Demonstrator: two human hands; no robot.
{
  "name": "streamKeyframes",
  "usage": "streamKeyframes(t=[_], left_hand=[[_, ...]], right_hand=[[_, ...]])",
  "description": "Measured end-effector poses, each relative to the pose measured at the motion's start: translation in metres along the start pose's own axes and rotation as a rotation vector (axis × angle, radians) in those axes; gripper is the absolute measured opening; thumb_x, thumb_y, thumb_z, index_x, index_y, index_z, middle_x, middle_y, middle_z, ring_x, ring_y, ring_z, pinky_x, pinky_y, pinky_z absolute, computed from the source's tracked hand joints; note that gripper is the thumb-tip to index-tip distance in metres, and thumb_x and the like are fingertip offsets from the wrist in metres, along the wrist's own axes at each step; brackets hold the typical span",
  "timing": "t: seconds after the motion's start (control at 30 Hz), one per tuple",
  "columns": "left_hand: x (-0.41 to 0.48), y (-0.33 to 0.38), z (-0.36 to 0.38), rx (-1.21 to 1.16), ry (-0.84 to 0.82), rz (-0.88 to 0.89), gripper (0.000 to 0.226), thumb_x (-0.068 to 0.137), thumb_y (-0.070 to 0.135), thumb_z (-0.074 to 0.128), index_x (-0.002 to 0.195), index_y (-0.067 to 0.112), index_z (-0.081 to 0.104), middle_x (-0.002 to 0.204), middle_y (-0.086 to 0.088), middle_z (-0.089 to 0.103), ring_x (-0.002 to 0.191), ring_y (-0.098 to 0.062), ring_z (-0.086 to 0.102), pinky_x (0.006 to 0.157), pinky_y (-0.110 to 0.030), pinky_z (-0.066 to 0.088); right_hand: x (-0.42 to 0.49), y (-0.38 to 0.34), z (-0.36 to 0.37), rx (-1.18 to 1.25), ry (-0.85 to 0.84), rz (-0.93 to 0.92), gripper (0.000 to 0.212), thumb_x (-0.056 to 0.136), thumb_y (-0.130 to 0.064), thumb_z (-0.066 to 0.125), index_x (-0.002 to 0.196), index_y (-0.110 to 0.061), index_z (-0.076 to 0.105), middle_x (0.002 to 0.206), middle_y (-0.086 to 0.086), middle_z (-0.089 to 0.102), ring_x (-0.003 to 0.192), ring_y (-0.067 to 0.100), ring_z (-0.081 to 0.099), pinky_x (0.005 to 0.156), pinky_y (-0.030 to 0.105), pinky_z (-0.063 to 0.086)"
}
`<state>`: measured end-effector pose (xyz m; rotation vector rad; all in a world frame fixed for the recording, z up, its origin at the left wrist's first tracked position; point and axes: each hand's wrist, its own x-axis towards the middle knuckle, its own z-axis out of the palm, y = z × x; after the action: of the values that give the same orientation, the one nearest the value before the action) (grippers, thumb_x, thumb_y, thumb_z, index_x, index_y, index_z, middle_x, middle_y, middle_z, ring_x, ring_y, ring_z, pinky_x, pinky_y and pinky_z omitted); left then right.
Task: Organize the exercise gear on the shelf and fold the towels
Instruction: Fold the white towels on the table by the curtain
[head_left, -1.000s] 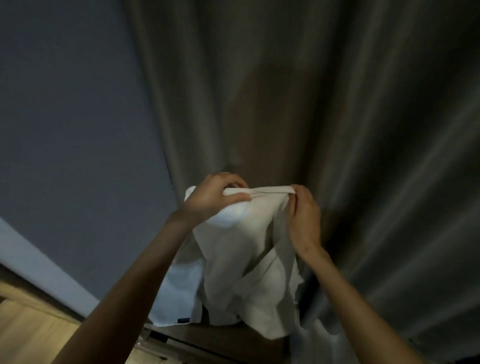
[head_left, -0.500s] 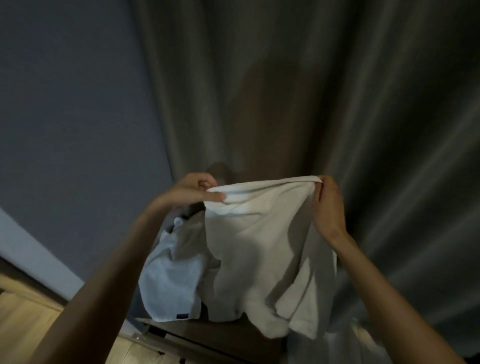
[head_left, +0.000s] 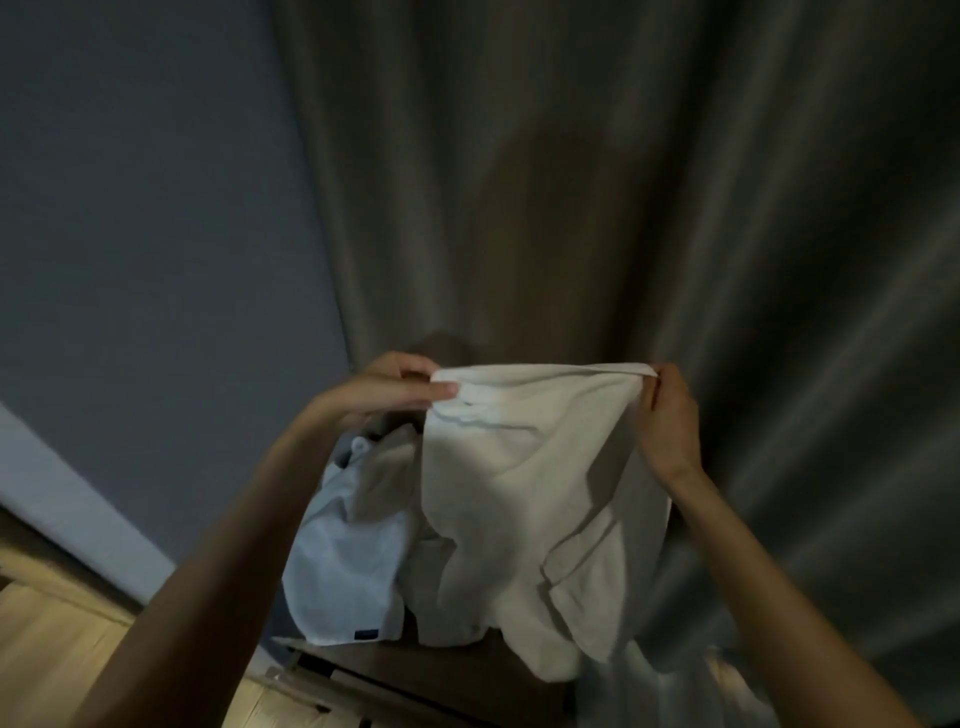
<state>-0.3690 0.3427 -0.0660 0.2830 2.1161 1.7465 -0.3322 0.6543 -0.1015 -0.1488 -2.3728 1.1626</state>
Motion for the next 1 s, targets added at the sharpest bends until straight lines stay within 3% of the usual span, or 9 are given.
streamKeyframes(t=[0.1, 0.17, 0.27, 0.47, 0.6, 0.67, 0.77, 0.87, 1.0], left_hand=[[0.006, 0.010, 0.001, 0.128, 0.386, 0.137, 0.016, 0.075, 0.012, 0.078, 0.078, 0.013, 0.063, 0.073, 0.000, 0.059, 0.064, -0.006, 0.057, 0.057, -0.008, 0.044], [0.011, 0.012, -0.004, 0.269, 0.561, 0.207, 0.028, 0.075, 0.005, 0.078, 0.068, 0.017, 0.054, 0.065, 0.001, 0.050, 0.058, -0.009, 0.046, 0.054, -0.013, 0.039], [0.012, 0.015, -0.010, 0.643, 0.618, 0.312, 0.029, 0.076, 0.007, 0.072, 0.062, 0.014, 0.047, 0.058, 0.001, 0.046, 0.058, -0.018, 0.046, 0.058, -0.027, 0.034], [0.009, 0.016, -0.013, 1.180, 0.722, 0.280, 0.039, 0.080, 0.025, 0.067, 0.059, 0.017, 0.035, 0.058, -0.002, 0.045, 0.065, -0.034, 0.053, 0.054, -0.031, 0.028], [0.007, 0.013, -0.016, 0.627, 0.489, 0.127, 0.024, 0.083, 0.019, 0.072, 0.075, 0.009, 0.052, 0.043, 0.002, 0.057, 0.038, -0.013, 0.054, 0.040, -0.024, 0.042], [0.007, 0.015, -0.014, 0.391, 0.414, -0.004, 0.025, 0.080, 0.016, 0.076, 0.073, 0.008, 0.054, 0.034, 0.002, 0.052, 0.026, -0.006, 0.044, 0.030, -0.017, 0.035], [0.006, 0.021, -0.014, 0.295, 0.339, -0.138, 0.021, 0.073, 0.020, 0.082, 0.077, 0.013, 0.062, 0.042, 0.003, 0.049, 0.030, -0.005, 0.036, 0.032, -0.013, 0.028], [0.003, 0.022, -0.013, 0.111, 0.175, -0.220, 0.014, 0.077, 0.019, 0.077, 0.083, 0.021, 0.064, 0.054, 0.006, 0.054, 0.039, -0.001, 0.043, 0.041, -0.011, 0.040], [0.006, 0.014, -0.012, 0.104, 0.247, -0.101, 0.011, 0.084, 0.004, 0.069, 0.083, 0.014, 0.063, 0.063, -0.005, 0.054, 0.047, -0.005, 0.053, 0.048, -0.017, 0.053]], right_hand=[[-0.006, -0.003, -0.003, -0.016, -0.064, -0.102, 0.019, 0.090, -0.028, 0.036, 0.099, -0.018, 0.049, 0.098, 0.002, 0.055, 0.087, 0.015, 0.052, 0.074, 0.027, 0.036], [-0.009, -0.002, -0.003, -0.055, -0.104, -0.143, 0.015, 0.097, -0.027, 0.036, 0.101, -0.022, 0.050, 0.098, -0.002, 0.055, 0.084, 0.009, 0.052, 0.072, 0.024, 0.036], [-0.012, -0.002, -0.004, -0.087, -0.199, -0.146, 0.014, 0.102, -0.029, 0.037, 0.105, -0.028, 0.051, 0.101, -0.007, 0.055, 0.085, 0.000, 0.052, 0.072, 0.014, 0.038], [-0.009, -0.010, -0.016, -0.097, -0.196, -0.224, 0.022, 0.101, -0.020, 0.045, 0.105, -0.009, 0.063, 0.096, 0.003, 0.063, 0.086, 0.016, 0.058, 0.075, 0.019, 0.038], [-0.009, -0.009, -0.019, -0.114, -0.198, -0.228, 0.022, 0.100, -0.018, 0.046, 0.104, -0.007, 0.064, 0.097, 0.007, 0.066, 0.087, 0.018, 0.059, 0.076, 0.022, 0.039], [-0.009, -0.007, -0.020, -0.121, -0.199, -0.203, 0.023, 0.100, -0.018, 0.046, 0.105, -0.005, 0.064, 0.099, 0.011, 0.067, 0.089, 0.022, 0.060, 0.078, 0.027, 0.043], [-0.011, -0.001, -0.018, -0.149, -0.190, -0.148, 0.025, 0.101, -0.021, 0.044, 0.108, -0.006, 0.063, 0.101, 0.012, 0.066, 0.089, 0.021, 0.059, 0.078, 0.027, 0.042], [-0.013, 0.001, -0.015, -0.130, -0.135, -0.081, 0.027, 0.101, -0.022, 0.043, 0.110, -0.007, 0.063, 0.103, 0.011, 0.066, 0.089, 0.018, 0.057, 0.079, 0.024, 0.040], [-0.015, 0.004, -0.014, -0.091, -0.153, -0.061, 0.024, 0.101, -0.024, 0.043, 0.109, -0.011, 0.061, 0.101, 0.008, 0.065, 0.088, 0.016, 0.057, 0.077, 0.025, 0.041]])
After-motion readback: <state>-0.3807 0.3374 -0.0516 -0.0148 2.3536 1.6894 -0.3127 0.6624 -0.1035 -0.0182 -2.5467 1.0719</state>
